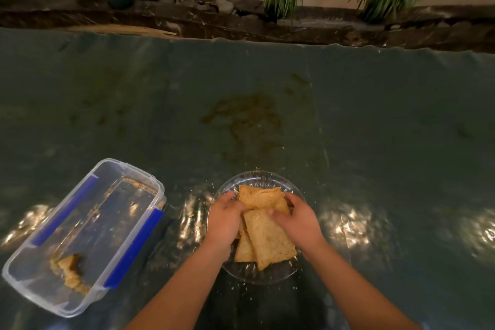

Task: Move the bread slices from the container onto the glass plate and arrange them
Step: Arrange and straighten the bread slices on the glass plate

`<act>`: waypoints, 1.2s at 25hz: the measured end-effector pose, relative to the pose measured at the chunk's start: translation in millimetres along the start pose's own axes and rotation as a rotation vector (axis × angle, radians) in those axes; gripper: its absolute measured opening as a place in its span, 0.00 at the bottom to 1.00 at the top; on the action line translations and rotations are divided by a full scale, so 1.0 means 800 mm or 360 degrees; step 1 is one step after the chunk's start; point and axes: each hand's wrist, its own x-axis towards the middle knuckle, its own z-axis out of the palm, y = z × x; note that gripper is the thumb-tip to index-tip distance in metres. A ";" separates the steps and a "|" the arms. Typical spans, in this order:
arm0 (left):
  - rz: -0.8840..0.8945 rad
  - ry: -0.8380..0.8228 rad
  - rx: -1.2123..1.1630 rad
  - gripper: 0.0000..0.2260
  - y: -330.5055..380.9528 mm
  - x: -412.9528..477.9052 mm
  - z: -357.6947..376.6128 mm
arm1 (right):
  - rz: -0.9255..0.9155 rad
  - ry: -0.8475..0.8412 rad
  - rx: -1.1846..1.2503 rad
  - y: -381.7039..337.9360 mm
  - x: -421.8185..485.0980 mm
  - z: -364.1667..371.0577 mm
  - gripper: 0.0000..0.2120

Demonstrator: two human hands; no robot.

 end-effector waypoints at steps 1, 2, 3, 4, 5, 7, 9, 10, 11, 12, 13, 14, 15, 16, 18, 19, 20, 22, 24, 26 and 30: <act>0.0016 0.0008 -0.0043 0.11 0.003 0.003 0.002 | -0.0019 0.0004 -0.0022 -0.005 0.007 0.000 0.13; 0.0023 0.0015 -0.0083 0.10 0.006 0.005 0.004 | -0.0035 0.0011 -0.0044 -0.010 0.014 0.000 0.12; 0.0017 0.0033 -0.0109 0.11 0.009 0.007 0.005 | -0.0044 0.0016 -0.0066 -0.015 0.021 -0.001 0.12; 0.0029 0.0046 -0.0118 0.11 0.012 0.009 0.006 | -0.0048 0.0022 -0.0082 -0.018 0.028 -0.001 0.12; 0.0057 0.0043 -0.0124 0.11 0.014 0.012 0.008 | -0.0050 0.0025 -0.0091 -0.021 0.034 -0.001 0.12; 0.0116 -0.0001 -0.0086 0.18 0.018 0.018 0.012 | -0.0065 0.0034 -0.0097 -0.025 0.043 -0.001 0.14; 0.0148 -0.0015 -0.0056 0.27 0.017 0.021 0.014 | -0.0081 0.0046 -0.0110 -0.027 0.049 0.000 0.16; 0.0158 -0.0019 -0.0046 0.28 0.018 0.020 0.015 | -0.0089 0.0050 -0.0116 -0.027 0.051 0.001 0.17; 0.0167 -0.0027 -0.0039 0.28 0.016 0.021 0.016 | -0.0091 0.0055 -0.0118 -0.026 0.052 0.001 0.17; 0.0178 -0.0035 -0.0028 0.28 0.015 0.021 0.015 | -0.0089 0.0057 -0.0110 -0.025 0.052 0.001 0.18; 0.0182 -0.0032 -0.0013 0.26 0.013 0.023 0.014 | -0.0083 0.0058 -0.0101 -0.024 0.051 0.001 0.17; 0.0184 -0.0025 0.0002 0.22 0.013 0.022 0.013 | -0.0077 0.0056 -0.0094 -0.024 0.051 0.001 0.17; 0.0194 -0.0030 0.0003 0.18 0.014 0.022 0.012 | -0.0068 0.0052 -0.0092 -0.024 0.051 0.000 0.17; 0.0212 -0.0043 0.0006 0.15 0.015 0.020 0.011 | -0.0055 0.0038 -0.0089 -0.025 0.050 -0.001 0.19; 0.0251 -0.0056 0.0042 0.13 0.015 0.018 0.009 | -0.0020 -0.0006 -0.0107 -0.025 0.049 -0.003 0.31; 0.0267 -0.0052 0.0066 0.12 0.013 0.017 0.006 | -0.0008 -0.0025 -0.0147 -0.023 0.047 -0.005 0.36; 0.0284 -0.0052 0.0088 0.12 0.010 0.015 0.004 | -0.0003 -0.0050 -0.0191 -0.022 0.045 -0.008 0.38; 0.0291 -0.0059 0.0156 0.11 0.003 0.010 0.000 | -0.0003 -0.0123 -0.0257 -0.016 0.039 -0.010 0.37; 0.0283 -0.0081 0.0283 0.12 -0.004 0.006 -0.001 | -0.0039 -0.0145 -0.0289 -0.012 0.033 -0.008 0.33; 0.0322 -0.0074 0.0510 0.22 -0.008 0.005 0.001 | -0.0088 -0.0073 -0.0287 -0.011 0.027 -0.004 0.30; 0.0512 -0.0001 0.0743 0.35 -0.009 0.002 0.005 | -0.0166 0.0100 -0.0242 -0.017 0.014 0.004 0.30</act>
